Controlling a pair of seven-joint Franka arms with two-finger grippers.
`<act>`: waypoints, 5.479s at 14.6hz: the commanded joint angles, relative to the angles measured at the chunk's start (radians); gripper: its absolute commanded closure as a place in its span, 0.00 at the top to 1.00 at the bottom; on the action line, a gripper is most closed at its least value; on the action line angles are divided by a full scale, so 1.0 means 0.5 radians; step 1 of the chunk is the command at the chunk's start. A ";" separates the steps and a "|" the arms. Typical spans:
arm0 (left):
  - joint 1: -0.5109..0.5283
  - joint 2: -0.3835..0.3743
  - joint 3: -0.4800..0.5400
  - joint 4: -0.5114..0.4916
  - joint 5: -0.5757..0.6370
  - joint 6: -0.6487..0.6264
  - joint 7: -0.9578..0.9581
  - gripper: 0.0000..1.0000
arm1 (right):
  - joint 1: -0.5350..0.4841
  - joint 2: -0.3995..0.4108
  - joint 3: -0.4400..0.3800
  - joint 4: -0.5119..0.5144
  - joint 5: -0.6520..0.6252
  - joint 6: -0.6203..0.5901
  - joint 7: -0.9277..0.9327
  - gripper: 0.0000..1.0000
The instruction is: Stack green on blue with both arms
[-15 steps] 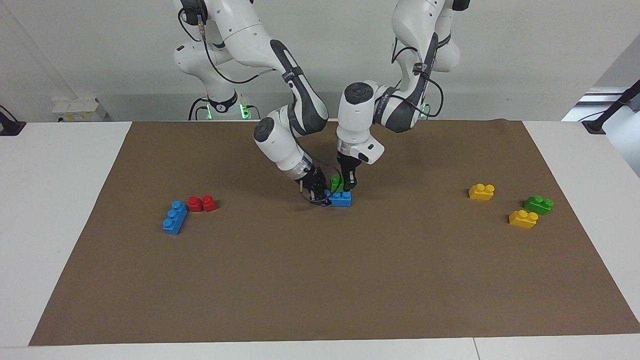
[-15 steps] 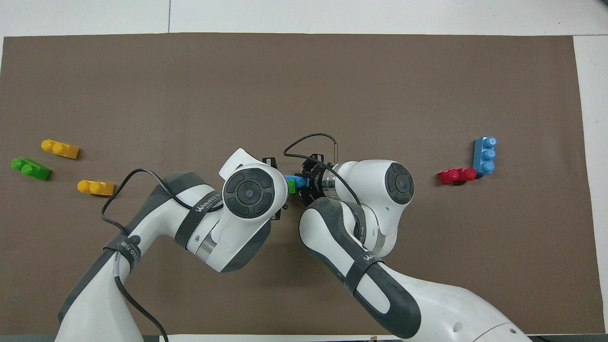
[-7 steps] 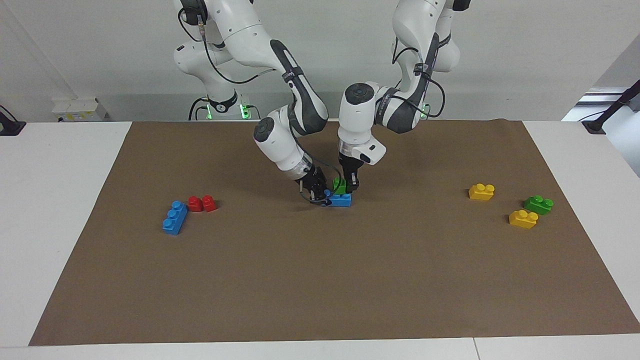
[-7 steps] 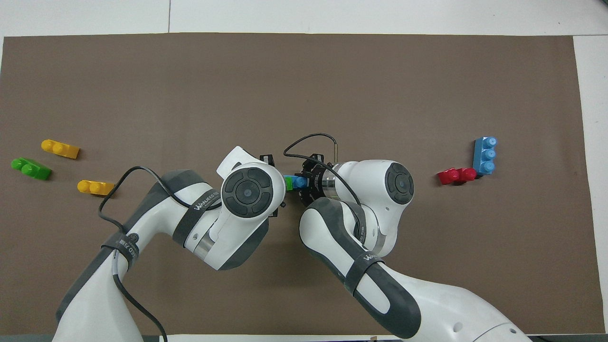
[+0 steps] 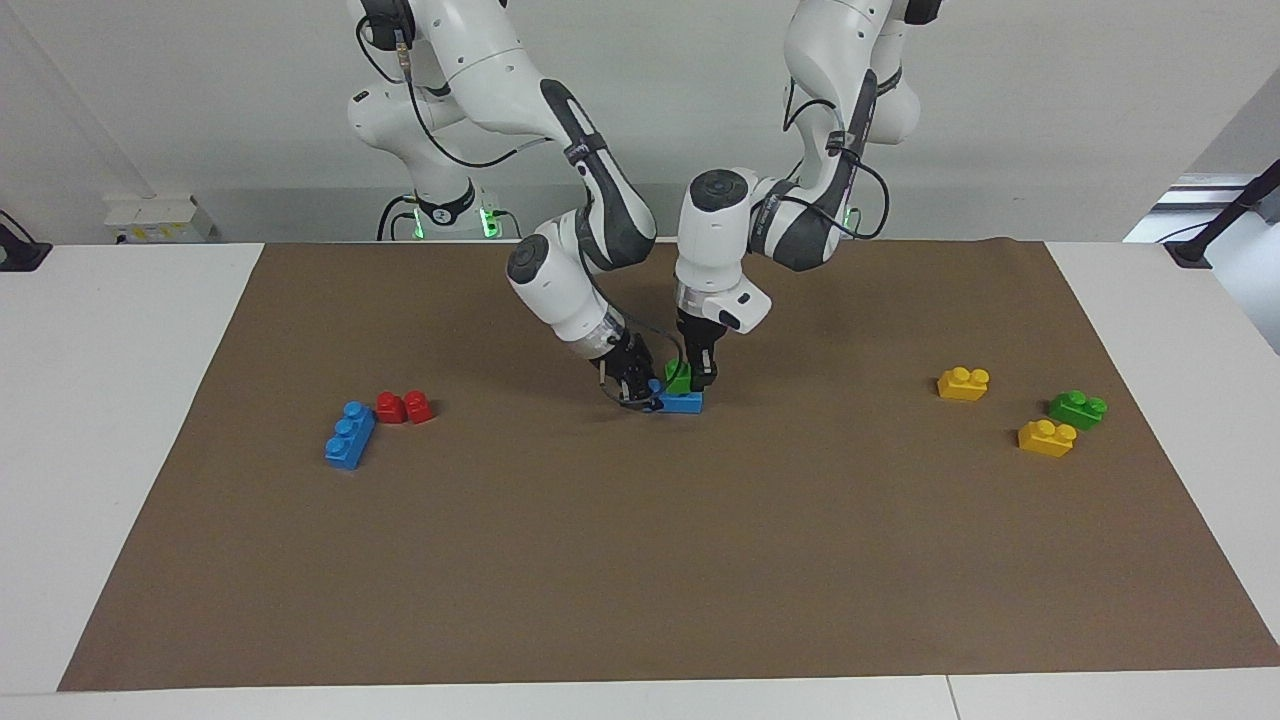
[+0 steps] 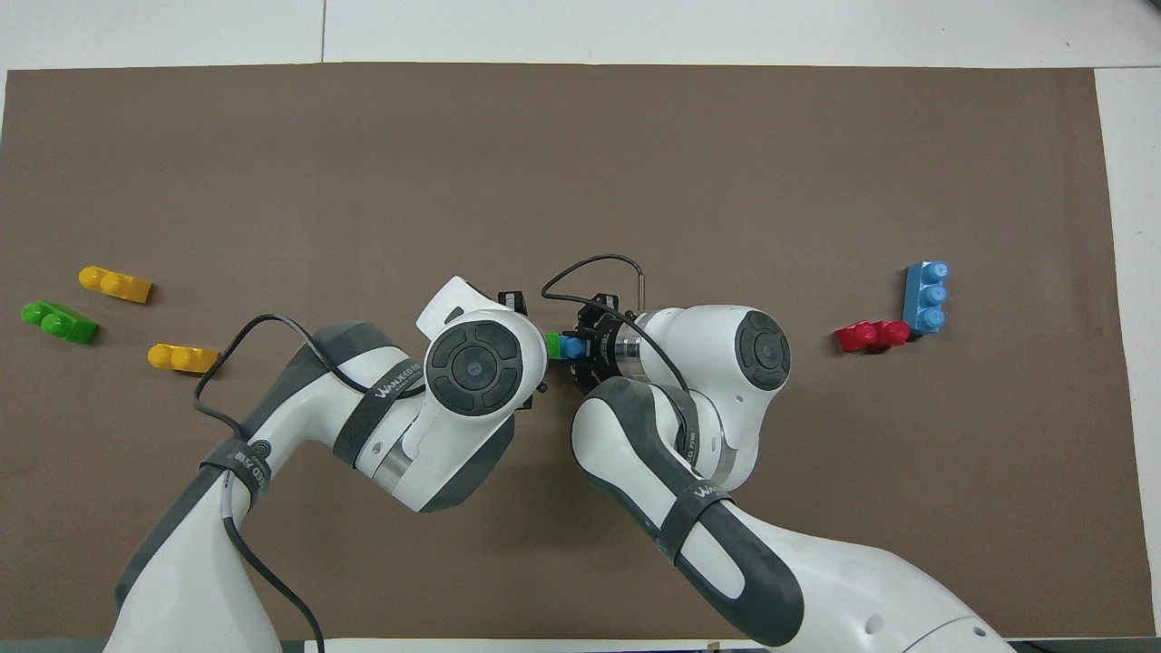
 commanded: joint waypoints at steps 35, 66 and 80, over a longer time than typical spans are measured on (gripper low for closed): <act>0.304 -0.288 0.004 -0.009 0.139 -0.285 1.005 1.00 | -0.315 -0.157 -0.011 -0.041 0.035 -0.265 -0.136 0.92; 1.224 -0.346 0.028 0.564 -0.131 -1.220 4.086 1.00 | -1.264 -0.896 -0.020 0.318 -1.486 -1.833 -2.735 1.00; 1.224 -0.380 0.028 0.878 -0.250 -1.700 4.638 1.00 | -1.282 -0.835 0.007 0.790 -1.686 -2.149 -2.809 1.00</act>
